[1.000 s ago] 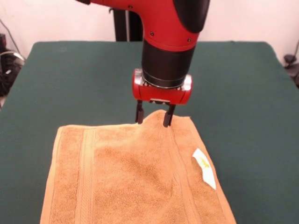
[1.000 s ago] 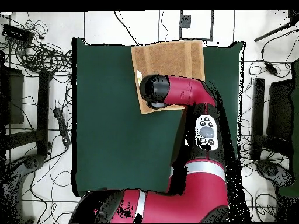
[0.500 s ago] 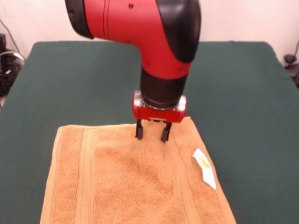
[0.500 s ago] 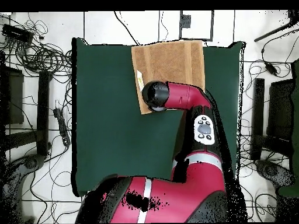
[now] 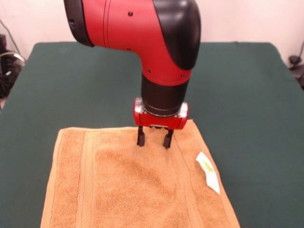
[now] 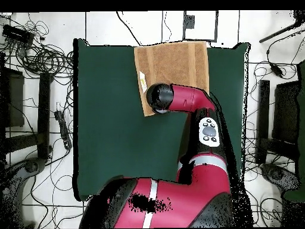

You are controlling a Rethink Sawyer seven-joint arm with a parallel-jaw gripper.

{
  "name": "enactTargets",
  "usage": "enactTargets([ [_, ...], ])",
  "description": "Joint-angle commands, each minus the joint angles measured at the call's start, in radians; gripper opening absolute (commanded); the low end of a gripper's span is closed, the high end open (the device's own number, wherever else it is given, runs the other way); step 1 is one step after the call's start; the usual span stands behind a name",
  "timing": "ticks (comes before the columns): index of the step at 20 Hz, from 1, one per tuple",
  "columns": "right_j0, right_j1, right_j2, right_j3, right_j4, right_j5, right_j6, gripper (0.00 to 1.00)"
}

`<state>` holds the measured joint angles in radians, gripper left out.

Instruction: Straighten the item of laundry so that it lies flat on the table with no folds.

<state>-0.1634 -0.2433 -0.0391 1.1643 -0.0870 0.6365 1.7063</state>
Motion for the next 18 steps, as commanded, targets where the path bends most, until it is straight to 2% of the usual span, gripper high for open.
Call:
enactTargets([
  [1,0.036,0.097,0.092,-0.007,-0.007,0.017,0.065,1.0],
  [18,0.048,0.072,0.078,-0.019,0.008,0.087,0.098,1.0],
])
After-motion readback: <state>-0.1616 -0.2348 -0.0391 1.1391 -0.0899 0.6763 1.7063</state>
